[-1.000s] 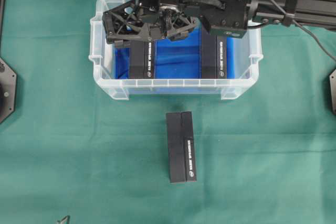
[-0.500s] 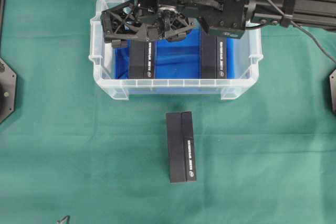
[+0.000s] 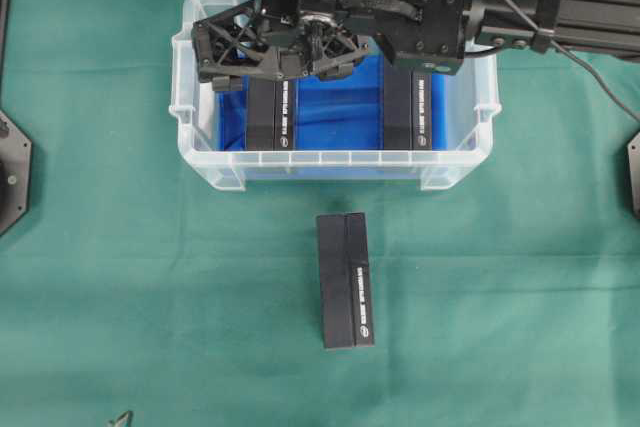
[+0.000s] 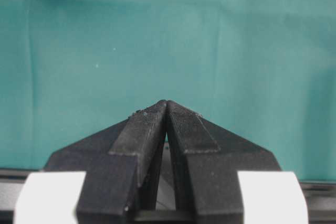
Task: Take the box out of the case with the right arm.
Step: 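Lower and close the right gripper on the left black box, then lift the left black box upward out of the foam slot, then carry the box forward over the case wall toward the cloth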
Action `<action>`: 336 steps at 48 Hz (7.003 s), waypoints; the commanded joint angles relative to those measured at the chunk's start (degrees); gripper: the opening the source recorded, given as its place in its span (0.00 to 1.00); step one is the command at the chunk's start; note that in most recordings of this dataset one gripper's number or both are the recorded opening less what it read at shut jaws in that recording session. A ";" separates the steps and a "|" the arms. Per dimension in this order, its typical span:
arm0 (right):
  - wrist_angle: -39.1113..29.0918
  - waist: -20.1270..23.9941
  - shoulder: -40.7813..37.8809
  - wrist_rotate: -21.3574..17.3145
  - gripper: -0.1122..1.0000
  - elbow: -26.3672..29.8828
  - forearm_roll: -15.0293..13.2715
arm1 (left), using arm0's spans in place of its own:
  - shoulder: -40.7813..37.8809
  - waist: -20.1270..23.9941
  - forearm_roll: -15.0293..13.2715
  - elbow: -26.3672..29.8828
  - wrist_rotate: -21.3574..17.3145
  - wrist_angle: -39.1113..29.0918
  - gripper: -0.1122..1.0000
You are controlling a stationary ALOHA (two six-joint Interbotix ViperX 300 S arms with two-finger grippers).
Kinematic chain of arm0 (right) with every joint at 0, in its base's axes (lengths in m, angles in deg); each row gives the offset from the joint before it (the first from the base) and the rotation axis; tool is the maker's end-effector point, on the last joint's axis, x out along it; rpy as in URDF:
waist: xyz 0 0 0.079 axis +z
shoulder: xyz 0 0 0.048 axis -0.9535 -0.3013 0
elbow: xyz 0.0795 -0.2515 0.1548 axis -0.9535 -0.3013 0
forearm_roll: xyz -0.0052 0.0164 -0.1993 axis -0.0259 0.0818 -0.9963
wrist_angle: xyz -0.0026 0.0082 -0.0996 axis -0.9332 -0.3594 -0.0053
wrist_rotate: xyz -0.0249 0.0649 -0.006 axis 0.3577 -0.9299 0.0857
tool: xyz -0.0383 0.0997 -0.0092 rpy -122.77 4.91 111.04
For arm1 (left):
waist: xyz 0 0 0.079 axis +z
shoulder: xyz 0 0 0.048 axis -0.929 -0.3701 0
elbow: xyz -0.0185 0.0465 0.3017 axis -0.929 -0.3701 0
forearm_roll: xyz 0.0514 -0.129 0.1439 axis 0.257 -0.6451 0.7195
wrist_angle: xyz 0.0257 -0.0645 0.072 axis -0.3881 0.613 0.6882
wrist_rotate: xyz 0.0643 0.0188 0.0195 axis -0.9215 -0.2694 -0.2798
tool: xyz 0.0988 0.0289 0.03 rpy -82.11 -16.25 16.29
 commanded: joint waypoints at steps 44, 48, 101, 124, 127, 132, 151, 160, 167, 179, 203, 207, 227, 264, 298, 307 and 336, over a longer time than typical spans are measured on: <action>2.99 0.09 -1.32 -1.58 0.94 -3.08 -0.26 | -0.62 0.18 0.18 0.62 0.09 0.18 0.12; 5.10 0.00 -1.58 -1.67 0.94 -4.13 -0.26 | -0.70 0.09 0.09 0.62 0.09 0.18 0.12; 7.56 -0.97 -4.75 -3.08 0.92 -5.63 2.29 | -0.79 0.09 0.09 0.53 0.00 0.18 0.12; 4.75 0.09 -4.75 -5.80 0.74 -5.36 1.93 | -0.70 0.18 0.09 0.53 0.00 0.18 0.12; 4.66 0.09 -4.75 -5.80 0.74 -5.27 1.93 | -0.70 0.09 0.09 0.53 0.00 0.18 0.12; 4.66 0.09 -4.75 -5.80 0.73 -5.19 1.93 | -0.70 0.18 0.09 0.53 0.00 0.18 0.12; 2.37 0.26 -2.90 -5.80 0.72 -4.04 1.93 | -0.70 0.09 0.09 0.53 0.00 0.18 0.12; -2.02 0.26 0.26 -5.80 0.72 -2.37 1.49 | -0.70 0.18 0.09 0.53 0.09 0.18 0.12; -4.31 0.26 2.02 -5.80 0.72 0.44 0.26 | -0.53 0.18 0.18 0.53 0.09 0.18 0.12; -11.34 0.35 2.72 -5.45 0.72 9.40 -2.81 | 0.79 0.18 0.26 0.26 0.00 0.18 0.12; -17.40 1.32 2.72 -4.83 0.71 20.39 -5.19 | 5.80 0.18 0.18 -0.70 0.00 -0.18 0.12; -17.40 1.41 2.72 -4.83 0.71 20.74 -5.54 | 6.94 0.18 0.18 -0.97 0.00 -0.97 0.12; -17.40 1.58 2.72 -4.39 0.71 20.92 -5.80 | 8.88 0.09 0.18 -3.43 0.09 -7.65 0.12; -17.40 1.67 2.72 -4.39 0.71 20.92 -5.80 | 18.72 0.18 0.18 -4.13 0.09 -29.62 0.12; -17.40 1.85 2.72 -4.39 0.71 20.92 -5.89 | 20.48 0.18 0.18 -4.22 0.26 -37.27 0.12; -17.40 1.85 2.72 -4.39 0.71 21.01 -5.80 | 20.48 0.18 0.18 -4.22 0.26 -37.27 0.12; -17.40 5.19 2.64 -6.77 0.71 21.80 -5.89 | 20.48 0.09 0.18 -4.22 0.26 -37.27 0.12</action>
